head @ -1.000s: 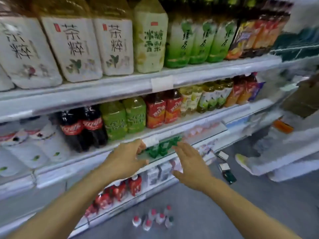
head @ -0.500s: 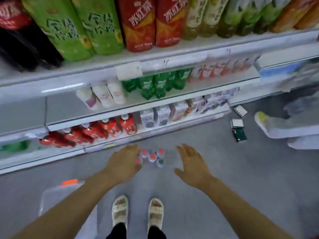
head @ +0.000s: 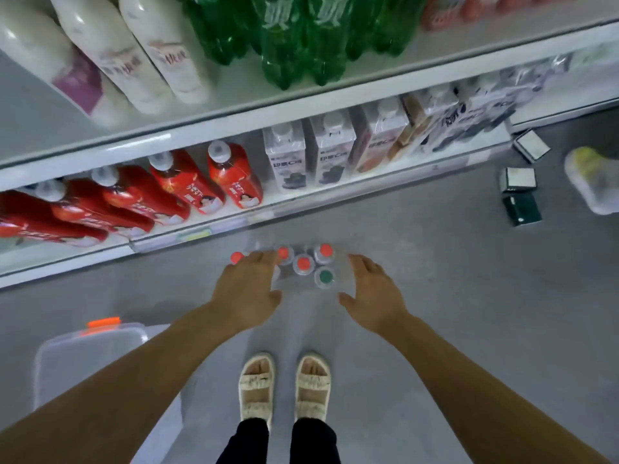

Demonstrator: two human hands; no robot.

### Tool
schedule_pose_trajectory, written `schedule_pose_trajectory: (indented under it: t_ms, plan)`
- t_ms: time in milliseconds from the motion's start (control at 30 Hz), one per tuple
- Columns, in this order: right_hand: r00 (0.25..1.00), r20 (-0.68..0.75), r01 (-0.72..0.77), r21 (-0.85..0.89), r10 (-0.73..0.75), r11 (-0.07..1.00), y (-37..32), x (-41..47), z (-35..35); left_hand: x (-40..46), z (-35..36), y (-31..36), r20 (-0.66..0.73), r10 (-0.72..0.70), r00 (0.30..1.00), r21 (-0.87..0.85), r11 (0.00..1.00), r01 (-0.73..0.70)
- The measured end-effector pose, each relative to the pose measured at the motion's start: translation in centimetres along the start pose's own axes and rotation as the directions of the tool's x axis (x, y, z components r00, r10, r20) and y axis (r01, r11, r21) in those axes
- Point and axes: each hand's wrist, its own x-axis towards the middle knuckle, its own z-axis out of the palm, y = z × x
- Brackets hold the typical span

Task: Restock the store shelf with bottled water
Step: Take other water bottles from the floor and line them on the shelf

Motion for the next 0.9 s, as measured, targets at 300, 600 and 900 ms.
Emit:
schedule_pose_trajectory:
  t_ms: [300,600,900]
  plan:
    - [0.990,-0.093,-0.085,0.232,0.109,0.969,5.6,12.8,9.5,12.9,9.1,-3.8,-0.070,0.081,0.994,0.031,0.996,-0.079]
    - [0.996,-0.090,0.014,0.382,0.022,0.924,10.5,22.6,17.3,22.4,15.4,-5.9,-0.130,0.144,0.981,0.037,0.989,-0.140]
    - [0.972,-0.233,0.116,0.624,0.042,0.773,12.3,26.1,18.4,25.3,16.2,-6.4,-0.176,0.198,0.964,0.026,0.980,-0.196]
